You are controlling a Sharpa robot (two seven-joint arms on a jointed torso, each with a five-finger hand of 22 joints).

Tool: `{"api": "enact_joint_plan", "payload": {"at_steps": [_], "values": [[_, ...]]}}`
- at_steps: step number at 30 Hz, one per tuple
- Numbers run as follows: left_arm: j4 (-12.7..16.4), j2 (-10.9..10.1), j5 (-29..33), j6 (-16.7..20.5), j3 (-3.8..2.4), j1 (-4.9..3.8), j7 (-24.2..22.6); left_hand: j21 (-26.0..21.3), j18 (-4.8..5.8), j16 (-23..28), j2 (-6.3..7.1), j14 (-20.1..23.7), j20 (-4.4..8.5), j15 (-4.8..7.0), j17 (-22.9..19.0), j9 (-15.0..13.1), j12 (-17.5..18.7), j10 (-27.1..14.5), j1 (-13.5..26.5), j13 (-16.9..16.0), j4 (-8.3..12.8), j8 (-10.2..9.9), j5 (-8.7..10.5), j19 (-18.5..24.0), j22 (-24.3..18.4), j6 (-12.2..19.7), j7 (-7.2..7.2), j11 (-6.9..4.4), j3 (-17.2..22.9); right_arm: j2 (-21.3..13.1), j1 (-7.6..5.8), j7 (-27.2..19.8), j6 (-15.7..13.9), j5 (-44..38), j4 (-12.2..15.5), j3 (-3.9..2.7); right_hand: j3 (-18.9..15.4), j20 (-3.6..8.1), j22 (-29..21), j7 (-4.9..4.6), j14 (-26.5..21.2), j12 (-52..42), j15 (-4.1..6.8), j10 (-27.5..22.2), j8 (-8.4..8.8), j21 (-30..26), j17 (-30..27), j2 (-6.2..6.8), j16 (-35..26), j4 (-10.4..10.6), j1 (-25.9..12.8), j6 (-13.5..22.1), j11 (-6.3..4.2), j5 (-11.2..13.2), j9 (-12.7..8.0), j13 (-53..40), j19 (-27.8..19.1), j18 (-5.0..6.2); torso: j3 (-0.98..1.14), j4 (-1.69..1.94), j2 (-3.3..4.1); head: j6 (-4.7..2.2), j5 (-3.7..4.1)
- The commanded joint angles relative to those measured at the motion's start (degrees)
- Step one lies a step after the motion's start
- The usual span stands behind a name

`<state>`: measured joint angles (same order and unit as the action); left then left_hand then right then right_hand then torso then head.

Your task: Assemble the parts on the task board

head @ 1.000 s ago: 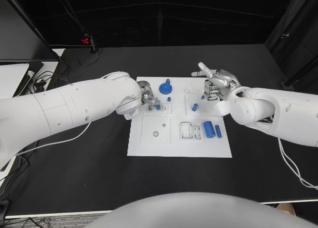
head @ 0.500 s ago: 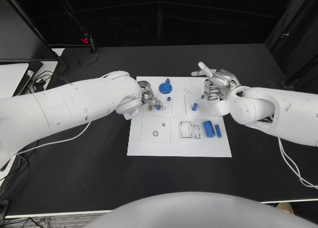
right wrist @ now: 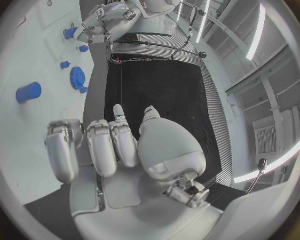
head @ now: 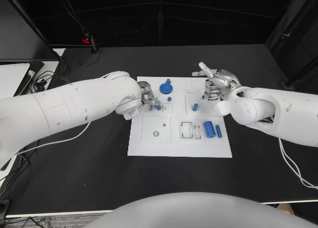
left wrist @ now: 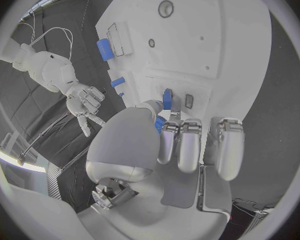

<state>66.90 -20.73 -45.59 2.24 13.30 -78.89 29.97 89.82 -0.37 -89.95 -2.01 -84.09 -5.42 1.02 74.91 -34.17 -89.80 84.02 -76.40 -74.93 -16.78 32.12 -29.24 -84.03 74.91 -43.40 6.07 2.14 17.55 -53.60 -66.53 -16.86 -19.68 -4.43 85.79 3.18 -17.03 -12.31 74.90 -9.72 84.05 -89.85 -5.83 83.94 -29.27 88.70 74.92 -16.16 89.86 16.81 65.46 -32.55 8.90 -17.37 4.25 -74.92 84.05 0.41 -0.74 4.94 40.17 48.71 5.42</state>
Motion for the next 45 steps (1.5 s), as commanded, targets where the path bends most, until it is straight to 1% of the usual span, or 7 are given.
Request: {"api": "enact_joint_plan", "payload": {"at_steps": [1, 4, 15, 26, 36, 40, 45], "values": [[-0.2, -0.1, -0.2, -1.0, 0.26, 0.36, 1.4, 0.2, 0.37, 0.0, -0.46, -5.9, -0.06, 0.11, 15.1, 0.1, -0.2, 6.0, -0.1, -15.1, 0.1, -0.1, -0.19, -6.0, 15.1, 0.0, -0.26, 0.19, 0.4, 0.0, -0.08, -0.6, 0.6, 0.1, 0.1, -0.03, 0.3, 0.27, 14.0, -3.55, 5.9, -0.1, 0.07, 6.1, -0.35, -0.3, 15.1, -0.36, 0.1, -0.1, 0.3, 0.4, 0.17, -0.4, -0.1, -15.1, 3.9, 0.26, -0.04, -0.09, 0.03, -0.06, 0.09], [-0.2, -0.1, -0.2, -1.1, 0.26, 0.36, 1.4, 0.2, 0.37, 0.0, -0.47, -5.9, -0.06, 0.11, 15.1, 0.1, -0.2, 6.0, -0.1, -15.1, 0.1, -0.1, -0.19, -6.0, 15.1, 0.0, -0.26, 0.19, 0.4, 0.0, -0.08, -0.6, 0.6, 0.1, 0.1, -0.03, 0.3, 0.27, 14.0, -3.55, 5.9, -0.1, 0.07, 6.1, -0.35, -0.3, 15.1, -0.36, 0.1, -0.1, 0.3, 0.4, 0.17, -0.4, -0.1, -15.1, 3.9, 0.26, -0.03, -0.14, 0.06, -0.03, 0.0], [-0.5, 0.0, -0.2, -1.3, 0.26, 0.38, 1.5, 0.2, 0.37, 0.0, -0.52, -5.9, -0.07, 0.11, 15.1, 0.2, -0.2, 6.0, 0.2, -15.1, 0.0, -0.2, -0.12, -6.0, 15.1, 0.1, -0.2, 0.2, 0.4, 0.0, -0.08, -0.6, 0.6, 0.1, 0.1, -0.03, 0.4, 0.26, 14.0, -3.57, 5.9, -0.1, 0.06, 6.1, -0.38, -0.3, 15.1, -0.39, 0.1, -0.1, 0.3, 0.5, 0.18, -0.4, -0.1, -15.1, 3.9, 0.26, -0.02, -0.07, 0.03, 0.08, 0.13], [-0.5, 0.1, -0.2, -2.3, 0.26, 0.39, 2.1, 0.2, 0.37, 0.0, 0.04, -5.9, -0.2, -0.1, 15.1, 0.9, -0.2, 6.0, 2.9, -15.1, 0.0, -0.8, 0.59, -6.0, 15.1, 0.7, 0.11, 0.48, -0.4, 0.0, -0.08, -0.6, 0.7, 0.1, 0.1, -0.03, 0.4, 0.26, 14.0, -3.57, 5.9, -0.1, 0.06, 6.1, -0.38, -0.3, 15.1, -0.39, 0.1, -0.1, 0.3, 0.5, 0.18, -0.4, -0.1, -15.1, 3.9, 0.26, 0.01, -0.07, 0.02, 0.11, 0.15], [-0.5, 0.2, -0.2, -2.8, 0.26, 0.44, 1.9, 0.2, 0.37, 0.0, 0.17, -5.9, -0.25, -0.16, 15.1, 1.3, -0.2, 6.0, 3.4, -15.1, 0.1, -1.3, 0.56, -6.0, 15.1, 1.4, 0.23, 0.59, -0.7, 0.1, -0.08, -0.6, 0.8, 0.1, 0.0, -0.03, 0.4, 0.26, 14.0, -3.57, 5.9, -0.1, 0.06, 6.1, -0.4, -0.3, 15.1, -0.4, 0.1, -0.1, 0.3, 0.5, 0.18, -0.4, -0.1, -15.1, 3.9, 0.26, -0.06, -0.11, 0.03, 0.13, 0.21], [-0.4, 0.2, -0.2, -2.9, 0.26, 0.45, 2.0, 0.2, 0.37, 0.0, 0.31, -5.9, -0.29, -0.22, 15.1, 1.5, -0.2, 6.0, 3.8, -15.1, 0.0, -1.5, 0.54, -6.0, 15.1, 1.5, 0.35, 0.67, -1.0, 0.1, -0.08, -0.7, 0.7, 0.1, 0.1, -0.03, 0.5, 0.26, 14.0, -3.57, 5.9, -0.1, 0.06, 6.1, -0.41, -0.3, 15.1, -0.42, 0.1, -0.1, 0.3, 0.5, 0.18, -0.4, -0.1, -15.1, 4.0, 0.25, -0.02, -0.09, 0.04, 0.12, 0.29], [-0.3, 0.1, -0.2, -3.0, 0.26, 0.45, 2.1, 0.2, 0.37, 0.0, 1.24, -5.9, -0.5, -0.51, 15.1, 2.3, -0.2, 6.0, 7.4, -15.1, -0.1, -1.8, -1.04, -6.0, 15.1, 1.5, 0.63, 0.95, -3.6, 0.0, -0.08, -0.7, 0.7, 0.1, 0.0, -0.03, 0.5, 0.26, 14.0, -3.57, 5.9, -0.1, 0.06, 6.1, -0.41, -0.3, 15.1, -0.42, 0.1, -0.1, 0.3, 0.5, 0.18, -0.4, -0.1, -15.1, 4.0, 0.25, -0.02, -0.05, 0.03, 0.19, 0.29]]}}
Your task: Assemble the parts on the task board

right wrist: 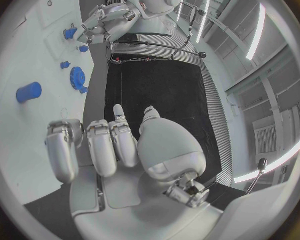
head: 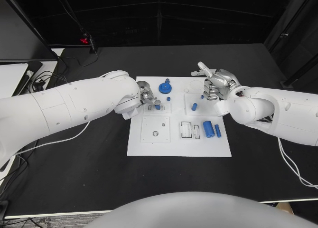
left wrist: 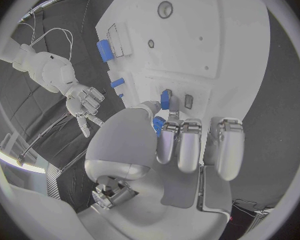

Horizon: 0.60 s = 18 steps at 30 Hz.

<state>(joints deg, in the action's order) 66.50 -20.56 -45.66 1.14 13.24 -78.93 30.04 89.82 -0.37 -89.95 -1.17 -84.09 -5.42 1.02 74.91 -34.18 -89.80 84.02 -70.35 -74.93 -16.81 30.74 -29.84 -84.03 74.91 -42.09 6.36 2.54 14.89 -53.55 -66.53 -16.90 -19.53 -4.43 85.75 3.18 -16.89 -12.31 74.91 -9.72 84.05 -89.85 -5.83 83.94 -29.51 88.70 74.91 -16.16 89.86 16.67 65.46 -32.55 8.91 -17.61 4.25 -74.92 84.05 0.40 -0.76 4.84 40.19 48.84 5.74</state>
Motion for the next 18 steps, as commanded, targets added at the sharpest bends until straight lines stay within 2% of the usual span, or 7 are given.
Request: {"api": "enact_joint_plan", "payload": {"at_steps": [1, 3, 7, 18], "values": [[0.1, -0.1, -0.1, -1.8, 0.32, 0.49, 2.0, 0.2, 0.37, 0.0, 0.72, -5.9, -0.55, -0.6, 15.1, 2.5, -0.2, 6.0, 3.0, -15.1, -0.1, -0.5, -0.62, -6.0, 15.1, 0.1, 0.46, 0.67, -2.0, 0.0, -0.08, -0.6, 0.6, 0.1, 0.1, -0.03, 0.3, 0.26, 14.0, -3.57, 5.9, -0.1, 0.06, 6.1, -0.17, -0.3, 15.1, -0.42, 0.1, 0.1, 0.3, 0.5, 0.18, -0.2, -0.1, -15.1, 4.0, 0.26, 0.02, 0.06, 0.01, 0.06, -0.04], [0.1, -0.1, -0.1, -1.8, 0.32, 0.49, 2.0, 0.2, 0.37, 0.0, 1.09, -5.9, -0.68, -0.7, 15.1, 2.9, -0.2, 6.0, 5.8, -15.1, 0.0, -0.6, -1.24, -6.0, 15.1, 0.1, 0.47, 0.7, -3.9, 0.0, -0.08, -0.6, 0.6, 0.1, 0.1, -0.03, 0.3, 0.26, 14.0, -3.57, 5.9, -0.1, 0.06, 6.1, -0.17, -0.3, 15.1, -0.42, 0.1, 0.1, 0.3, 0.5, 0.18, -0.2, -0.1, -15.1, 4.0, 0.26, 0.02, 0.04, 0.0, 0.06, -0.05], [0.2, -0.3, -0.1, -1.7, 0.32, 0.49, 2.1, 0.2, 0.37, 0.0, 1.75, -5.9, -0.78, -0.76, 15.1, 3.3, -0.2, 6.0, 8.0, -15.1, 0.0, -0.8, -1.46, -6.0, 15.1, 0.3, 0.52, 0.73, -6.0, 0.0, -0.08, -0.7, 0.6, 0.1, 0.1, -0.03, 0.3, 0.26, 14.0, -3.57, 5.9, -0.1, 0.06, 6.1, -0.17, -0.3, 15.1, -0.42, 0.1, 0.1, 0.3, 0.5, 0.18, -0.2, -0.1, -15.1, 4.0, 0.26, 0.01, 0.03, 0.01, 0.1, -0.03], [0.3, -0.6, -0.1, -1.2, 0.32, 0.49, 1.9, 0.2, 0.37, 0.0, 0.92, -5.9, -0.79, -0.68, 15.1, 3.5, -0.2, 6.0, 7.2, -15.1, 0.2, -0.5, -1.83, -6.0, 15.1, 0.1, 0.25, 0.55, -6.0, -0.1, -0.08, -0.6, 0.6, 0.1, 0.0, -0.03, 0.4, 0.26, 14.0, -3.56, 5.9, -0.1, 0.05, 6.1, -0.2, -0.3, 15.1, -0.44, 0.1, 0.1, 0.3, 0.5, 0.18, -0.2, -0.1, -15.1, 4.0, 0.25, 0.04, 0.09, 0.02, 0.13, -0.06]]}}
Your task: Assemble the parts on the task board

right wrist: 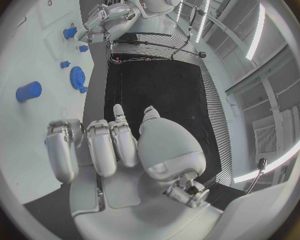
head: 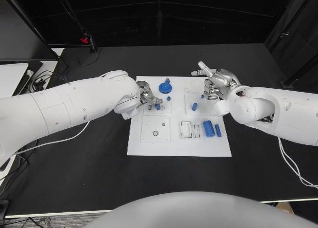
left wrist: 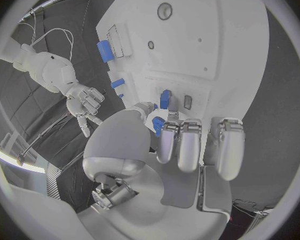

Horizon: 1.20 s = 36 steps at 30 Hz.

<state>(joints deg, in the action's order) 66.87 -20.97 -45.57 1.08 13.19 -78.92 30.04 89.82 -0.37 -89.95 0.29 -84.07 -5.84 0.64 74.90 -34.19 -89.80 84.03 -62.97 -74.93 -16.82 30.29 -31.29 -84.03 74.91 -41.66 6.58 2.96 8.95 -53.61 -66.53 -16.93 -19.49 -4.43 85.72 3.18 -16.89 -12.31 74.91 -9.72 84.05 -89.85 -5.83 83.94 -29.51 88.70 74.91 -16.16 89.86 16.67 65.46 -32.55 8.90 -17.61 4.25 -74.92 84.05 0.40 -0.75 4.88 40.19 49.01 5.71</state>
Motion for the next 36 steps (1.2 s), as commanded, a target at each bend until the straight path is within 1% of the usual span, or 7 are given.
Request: {"api": "enact_joint_plan", "payload": {"at_steps": [1, 8, 18, 24, 30, 36], "values": [[-0.1, -0.3, -0.2, -1.1, 0.37, 0.49, 1.8, 0.2, 0.37, 0.0, -0.68, -5.9, -0.36, -0.27, 15.1, 3.6, -0.2, 6.0, -0.4, -15.1, 0.2, -0.1, -0.48, -6.0, 15.1, -0.4, -0.02, 0.08, 0.0, 0.0, -0.08, -0.6, 0.5, 0.1, 0.0, -0.03, 0.4, 0.26, 14.0, -3.57, 5.9, -0.1, 0.06, 6.1, -0.2, -0.3, 15.1, -0.44, 0.1, 0.1, 0.3, 0.5, 0.19, -0.2, -0.1, -15.1, 4.0, 0.25, 0.03, 0.03, 0.01, -0.03, -0.04], [0.2, -0.6, -0.2, -0.4, 0.37, 0.5, 1.2, 0.2, 0.37, 0.0, -1.26, -5.9, -0.29, -0.13, 15.1, 3.6, -0.2, 6.0, -1.5, -15.1, 0.2, 0.4, -0.88, -6.0, 15.1, -0.9, -0.25, -0.12, 0.2, 0.1, -0.08, -0.5, 0.5, 0.1, -0.1, -0.03, 0.4, 0.26, 14.0, -3.57, 5.9, -0.1, 0.06, 6.1, -0.2, -0.3, 15.1, -0.44, 0.1, 0.1, 0.3, 0.5, 0.19, -0.2, -0.1, -15.1, 4.0, 0.25, 0.0, 0.02, 0.01, 0.12, -0.19], [0.5, -0.8, -0.2, 0.4, 0.37, 0.52, 0.4, 0.2, 0.37, 0.0, -1.39, -5.9, -0.14, 0.1, 15.1, 3.0, -0.2, 6.0, -2.4, -15.1, 0.2, 1.6, -0.95, -6.0, 15.1, -1.8, -0.65, -0.47, 0.0, 0.2, -0.08, -0.5, 0.6, 0.1, -0.3, -0.03, 0.4, 0.26, 14.0, -3.57, 5.9, -0.1, 0.05, 6.1, -0.21, -0.3, 15.1, -0.45, 0.1, 0.1, 0.3, 0.5, 0.19, -0.2, -0.1, -15.1, 4.0, 0.25, 0.01, 0.0, 0.01, 0.09, -0.27], [0.5, -0.8, -0.2, 0.9, 0.37, 0.52, -0.2, 0.2, 0.37, 0.0, -1.4, -5.9, -0.13, 0.11, 15.1, 3.0, -0.2, 6.0, -2.4, -15.1, 0.2, 1.7, -0.96, -6.0, 15.1, -1.8, -0.67, -0.48, 0.0, 0.2, -0.08, -0.5, 0.5, 0.1, -0.3, -0.03, 0.4, 0.26, 14.0, -3.57, 5.9, -0.1, 0.05, 6.1, -0.22, -0.3, 15.1, -0.45, 0.1, 0.1, 0.3, 0.5, 0.19, -0.2, -0.1, -15.1, 4.0, 0.25, -0.01, -0.06, 0.0, 0.12, -0.26], [0.5, -0.8, -0.2, 1.3, 0.37, 0.52, -1.0, 0.2, 0.37, 0.0, -1.37, -5.9, -0.12, 0.13, 15.1, 3.0, -0.2, 6.0, -2.4, -15.1, 0.2, 1.7, -0.98, -6.0, 15.1, -1.7, -0.66, -0.49, -0.1, 0.2, -0.08, -0.4, 0.5, 0.1, -0.4, -0.03, 0.4, 0.26, 14.0, -3.57, 5.9, -0.1, 0.05, 6.1, -0.22, -0.3, 15.1, -0.45, 0.1, 0.1, 0.3, 0.5, 0.19, -0.2, -0.1, -15.1, 4.0, 0.25, 0.01, -0.05, 0.0, 0.15, 0.01], [0.5, -0.7, -0.2, 1.7, 0.37, 0.52, -1.5, 0.2, 0.37, 0.0, -1.41, -5.9, -0.08, 0.17, 15.1, 2.9, -0.2, 6.0, -2.6, -15.1, 0.2, 1.9, -1.15, -6.0, 15.1, -1.7, -0.73, -0.55, -0.1, 0.2, -0.08, -0.4, 0.5, 0.1, -0.4, -0.03, 0.4, 0.26, 14.0, -3.57, 5.9, -0.1, 0.05, 6.1, -0.22, -0.3, 15.1, -0.45, 0.1, 0.1, 0.3, 0.5, 0.19, -0.2, -0.1, -15.1, 4.0, 0.25, 0.01, 0.0, 0.0, 0.28, 0.03]]}}
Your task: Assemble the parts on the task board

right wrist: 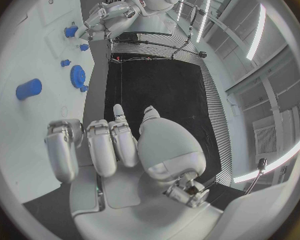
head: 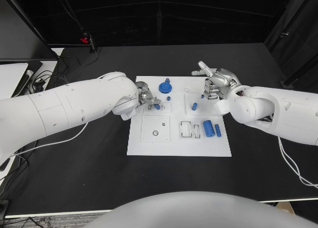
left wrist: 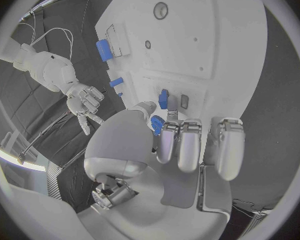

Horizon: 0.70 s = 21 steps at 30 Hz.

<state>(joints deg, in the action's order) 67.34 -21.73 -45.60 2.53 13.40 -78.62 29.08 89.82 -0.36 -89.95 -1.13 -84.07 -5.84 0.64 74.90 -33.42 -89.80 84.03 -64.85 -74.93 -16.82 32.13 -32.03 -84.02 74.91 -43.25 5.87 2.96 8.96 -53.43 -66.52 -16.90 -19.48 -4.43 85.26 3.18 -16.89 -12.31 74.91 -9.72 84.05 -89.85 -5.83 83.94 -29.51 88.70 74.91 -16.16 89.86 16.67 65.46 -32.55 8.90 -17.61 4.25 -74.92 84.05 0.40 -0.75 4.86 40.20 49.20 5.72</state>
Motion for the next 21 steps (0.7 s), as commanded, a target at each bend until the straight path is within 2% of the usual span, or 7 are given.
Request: {"api": "enact_joint_plan", "payload": {"at_steps": [1, 21], "values": [[0.1, 0.0, -0.1, 0.4, 0.16, 0.22, -0.5, 0.2, 0.36, 0.0, 0.0, -5.9, -0.08, 0.19, 15.1, 2.1, -0.2, 6.0, -0.8, -15.1, 0.2, 0.1, -0.44, -6.0, 15.1, -0.1, -0.03, -0.56, -0.1, 0.1, -0.08, -0.5, 0.5, 0.1, 0.0, -0.03, 0.4, 0.26, 14.0, -3.57, 5.9, -0.1, 0.05, 6.1, -0.22, -0.3, 15.1, -0.45, 0.1, 0.1, 0.3, 0.5, 0.19, -0.2, -0.1, -15.1, 4.0, 0.25, 0.01, 0.05, -0.01, 0.11, 0.03], [-0.5, 0.1, -0.2, 0.2, 0.16, 0.22, -0.3, 0.2, 0.36, 0.0, -0.15, -5.9, 0.02, 0.31, 15.1, 1.8, -0.2, 6.0, -1.4, -15.1, 0.2, 0.6, -0.64, -6.0, 15.1, -0.1, -0.2, -0.73, -0.1, 0.2, -0.07, -0.4, 0.6, 0.1, -0.1, -0.03, 0.5, 0.26, 14.0, -3.57, 5.9, -0.1, 0.05, 6.1, -0.24, -0.3, 15.1, -0.46, 0.1, 0.0, 0.3, 0.5, 0.19, -0.2, -0.1, -15.1, 3.9, 0.27, 0.0, 0.02, -0.01, 0.27, -0.03]]}}
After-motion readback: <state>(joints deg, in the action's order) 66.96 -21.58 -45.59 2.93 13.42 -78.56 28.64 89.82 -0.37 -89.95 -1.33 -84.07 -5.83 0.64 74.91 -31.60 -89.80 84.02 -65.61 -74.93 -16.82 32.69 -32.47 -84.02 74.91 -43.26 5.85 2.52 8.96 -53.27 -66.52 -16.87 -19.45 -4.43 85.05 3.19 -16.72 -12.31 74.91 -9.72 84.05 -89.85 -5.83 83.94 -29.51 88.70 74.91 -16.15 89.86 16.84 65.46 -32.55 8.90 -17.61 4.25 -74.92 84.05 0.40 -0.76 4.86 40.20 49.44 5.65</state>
